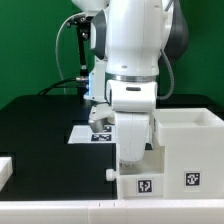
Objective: Assemble drawer
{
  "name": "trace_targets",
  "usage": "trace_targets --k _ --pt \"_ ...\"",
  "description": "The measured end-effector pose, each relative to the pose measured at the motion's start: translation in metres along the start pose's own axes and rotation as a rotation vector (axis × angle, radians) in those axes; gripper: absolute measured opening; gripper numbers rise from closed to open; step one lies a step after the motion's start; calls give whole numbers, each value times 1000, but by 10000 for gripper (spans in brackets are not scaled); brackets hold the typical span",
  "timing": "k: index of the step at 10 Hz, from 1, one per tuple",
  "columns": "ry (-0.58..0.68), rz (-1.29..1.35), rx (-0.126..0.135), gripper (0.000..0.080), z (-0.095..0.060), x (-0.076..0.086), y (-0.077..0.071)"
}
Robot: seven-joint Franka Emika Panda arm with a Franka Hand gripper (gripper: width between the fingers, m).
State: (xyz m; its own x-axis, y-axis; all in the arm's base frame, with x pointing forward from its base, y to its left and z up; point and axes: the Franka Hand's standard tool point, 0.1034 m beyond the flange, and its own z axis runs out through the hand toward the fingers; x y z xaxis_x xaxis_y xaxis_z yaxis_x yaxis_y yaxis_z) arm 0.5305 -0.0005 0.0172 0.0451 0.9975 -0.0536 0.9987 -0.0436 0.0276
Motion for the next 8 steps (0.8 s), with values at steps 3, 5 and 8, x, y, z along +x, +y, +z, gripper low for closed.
trace_targets --k 3,5,8 --pt "-22 5 24 352 -23 -7 9" --pt "-38 7 39 619 -36 -24 19" --pt "-30 -39 43 648 -30 -56 40"
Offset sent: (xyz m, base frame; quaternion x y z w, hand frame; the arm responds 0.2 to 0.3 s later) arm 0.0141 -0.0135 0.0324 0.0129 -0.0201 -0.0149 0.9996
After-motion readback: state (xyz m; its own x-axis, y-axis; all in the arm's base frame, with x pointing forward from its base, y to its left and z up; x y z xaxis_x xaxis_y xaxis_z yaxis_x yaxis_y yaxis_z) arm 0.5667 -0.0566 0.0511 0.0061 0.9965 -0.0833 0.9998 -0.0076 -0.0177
